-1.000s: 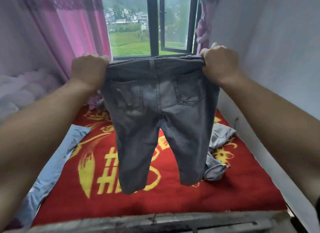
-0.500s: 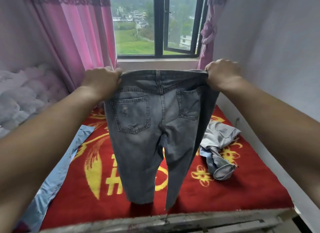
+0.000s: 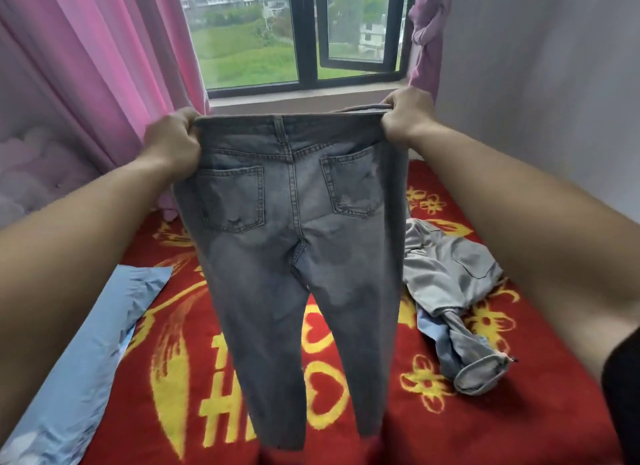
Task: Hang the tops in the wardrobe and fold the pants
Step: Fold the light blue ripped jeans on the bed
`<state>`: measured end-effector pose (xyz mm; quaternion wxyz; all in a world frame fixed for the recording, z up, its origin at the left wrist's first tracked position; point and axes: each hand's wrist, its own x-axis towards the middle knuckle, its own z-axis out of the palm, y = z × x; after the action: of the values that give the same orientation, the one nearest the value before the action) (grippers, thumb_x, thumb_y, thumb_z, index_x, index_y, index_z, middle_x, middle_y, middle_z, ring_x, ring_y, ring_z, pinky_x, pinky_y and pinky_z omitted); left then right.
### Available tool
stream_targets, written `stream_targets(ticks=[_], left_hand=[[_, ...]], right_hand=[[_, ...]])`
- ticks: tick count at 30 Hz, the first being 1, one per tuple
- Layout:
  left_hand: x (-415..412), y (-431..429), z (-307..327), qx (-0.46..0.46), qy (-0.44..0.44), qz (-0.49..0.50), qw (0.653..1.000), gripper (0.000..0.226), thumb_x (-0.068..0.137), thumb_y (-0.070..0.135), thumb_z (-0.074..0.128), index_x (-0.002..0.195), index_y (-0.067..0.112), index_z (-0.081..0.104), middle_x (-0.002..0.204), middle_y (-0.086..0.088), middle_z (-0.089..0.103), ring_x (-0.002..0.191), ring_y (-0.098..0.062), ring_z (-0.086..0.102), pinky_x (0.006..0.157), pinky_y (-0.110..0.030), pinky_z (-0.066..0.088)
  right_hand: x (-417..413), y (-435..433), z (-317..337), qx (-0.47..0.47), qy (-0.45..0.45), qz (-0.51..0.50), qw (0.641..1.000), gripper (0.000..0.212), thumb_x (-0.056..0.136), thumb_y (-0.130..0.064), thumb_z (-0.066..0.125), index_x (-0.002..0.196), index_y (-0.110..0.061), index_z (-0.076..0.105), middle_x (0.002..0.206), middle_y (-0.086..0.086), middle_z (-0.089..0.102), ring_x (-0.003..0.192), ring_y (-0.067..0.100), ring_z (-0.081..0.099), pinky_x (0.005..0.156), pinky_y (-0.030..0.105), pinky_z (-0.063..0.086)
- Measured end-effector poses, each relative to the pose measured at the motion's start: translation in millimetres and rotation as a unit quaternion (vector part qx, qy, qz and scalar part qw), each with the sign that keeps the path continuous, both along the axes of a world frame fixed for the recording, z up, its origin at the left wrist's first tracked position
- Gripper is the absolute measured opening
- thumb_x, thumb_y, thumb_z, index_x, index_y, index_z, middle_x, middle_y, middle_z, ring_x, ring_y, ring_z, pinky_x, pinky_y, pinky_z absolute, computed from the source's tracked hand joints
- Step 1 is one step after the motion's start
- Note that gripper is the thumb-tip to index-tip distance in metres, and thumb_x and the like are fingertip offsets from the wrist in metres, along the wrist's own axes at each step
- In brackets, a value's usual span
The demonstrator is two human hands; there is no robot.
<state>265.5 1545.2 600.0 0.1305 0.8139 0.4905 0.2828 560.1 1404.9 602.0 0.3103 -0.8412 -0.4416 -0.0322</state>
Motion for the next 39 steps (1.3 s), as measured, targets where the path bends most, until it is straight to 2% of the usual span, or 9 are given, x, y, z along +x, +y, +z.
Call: stream_targets(ticks=[3, 6, 12, 16, 20, 26, 32, 35, 39], left_hand=[[26.4, 32.7, 20.9, 0.097, 0.005, 0.028, 0.995, 0.03, 0.102, 0.015, 0.038, 0.124, 0.012, 0.058, 0.12, -0.022, 0.061, 0.111, -0.04, 0.055, 0.094, -0.046, 0.042], [39.3, 56.4, 48.1, 0.173, -0.012, 0.052, 0.984, 0.033, 0.099, 0.014, 0.035, 0.124, 0.009, 0.056, 0.122, -0.029, 0.055, 0.113, -0.044, 0.05, 0.096, -0.047, 0.038], [40.0, 56.7, 77.0, 0.235, -0.048, 0.036, 0.97, 0.036, 0.1, 0.014, 0.031, 0.129, 0.008, 0.052, 0.128, -0.029, 0.047, 0.113, -0.042, 0.048, 0.098, -0.042, 0.035], [16.0, 41.2, 46.3, 0.227, -0.003, -0.007, 0.974, 0.035, 0.1, 0.011, 0.037, 0.129, 0.01, 0.056, 0.125, -0.026, 0.047, 0.112, -0.043, 0.048, 0.1, -0.047, 0.037], [-20.2, 24.2, -51.4, 0.205, 0.113, -0.03, 0.972, 0.035, 0.092, 0.011, 0.052, 0.124, 0.02, 0.063, 0.116, -0.015, 0.055, 0.109, -0.038, 0.049, 0.084, -0.051, 0.046], [-54.6, -27.9, -259.2, 0.108, 0.269, -0.069, 0.954, 0.025, 0.08, 0.02, 0.059, 0.098, 0.023, 0.076, 0.081, -0.007, 0.066, 0.079, -0.035, 0.06, 0.064, -0.043, 0.045], [-90.9, -119.7, -446.8, -0.061, 0.439, -0.102, 0.891, 0.033, 0.092, 0.017, 0.052, 0.119, 0.034, 0.061, 0.113, 0.003, 0.063, 0.107, -0.025, 0.055, 0.081, -0.037, 0.039], [-112.3, -165.8, -495.8, -0.124, 0.505, -0.12, 0.846, 0.032, 0.093, 0.017, 0.047, 0.118, 0.034, 0.058, 0.118, 0.003, 0.059, 0.114, -0.022, 0.052, 0.084, -0.035, 0.038], [-133.9, -202.7, -531.9, -0.153, 0.52, -0.112, 0.833, 0.031, 0.092, 0.015, 0.046, 0.112, 0.032, 0.063, 0.116, 0.0, 0.057, 0.113, -0.023, 0.05, 0.082, -0.036, 0.036]], right_hand=[[25.1, 39.9, 9.9, 0.065, -0.014, 0.001, 0.998, 0.045, 0.086, 0.0, 0.045, 0.126, -0.008, 0.065, 0.131, 0.014, 0.059, 0.123, 0.028, 0.052, 0.103, 0.023, 0.037], [39.7, 65.0, 32.3, 0.133, -0.051, 0.002, 0.99, 0.046, 0.086, 0.004, 0.045, 0.126, -0.01, 0.063, 0.13, 0.006, 0.051, 0.124, 0.024, 0.049, 0.086, 0.008, 0.025], [40.1, 68.1, 70.9, 0.201, -0.067, -0.004, 0.977, 0.052, 0.085, 0.005, 0.041, 0.131, -0.013, 0.058, 0.143, 0.015, 0.041, 0.131, 0.026, 0.043, 0.102, 0.017, 0.028], [33.4, 50.9, 42.6, 0.185, -0.057, 0.019, 0.981, 0.048, 0.084, 0.003, 0.044, 0.124, -0.013, 0.064, 0.128, 0.015, 0.048, 0.117, 0.025, 0.05, 0.102, 0.02, 0.036], [18.9, 19.4, -58.6, 0.099, -0.055, 0.045, 0.993, 0.041, 0.082, 0.002, 0.051, 0.117, -0.011, 0.068, 0.114, 0.018, 0.057, 0.106, 0.033, 0.057, 0.096, 0.031, 0.042], [-21.1, -44.5, -274.6, -0.115, 0.023, 0.066, 0.991, 0.042, 0.077, 0.002, 0.059, 0.114, -0.015, 0.07, 0.107, 0.016, 0.061, 0.104, 0.037, 0.059, 0.09, 0.039, 0.049], [-70.1, -144.5, -456.7, -0.349, 0.022, 0.13, 0.928, 0.043, 0.088, -0.008, 0.053, 0.126, -0.027, 0.063, 0.114, 0.009, 0.057, 0.114, 0.031, 0.054, 0.085, 0.038, 0.049], [-92.8, -182.0, -509.1, -0.429, 0.011, 0.177, 0.886, 0.04, 0.092, -0.013, 0.052, 0.128, -0.029, 0.062, 0.112, 0.007, 0.056, 0.11, 0.031, 0.055, 0.081, 0.037, 0.047], [-116.6, -208.5, -547.1, -0.462, 0.01, 0.181, 0.868, 0.04, 0.089, -0.011, 0.053, 0.124, -0.028, 0.06, 0.111, 0.006, 0.053, 0.108, 0.03, 0.055, 0.081, 0.037, 0.046]])
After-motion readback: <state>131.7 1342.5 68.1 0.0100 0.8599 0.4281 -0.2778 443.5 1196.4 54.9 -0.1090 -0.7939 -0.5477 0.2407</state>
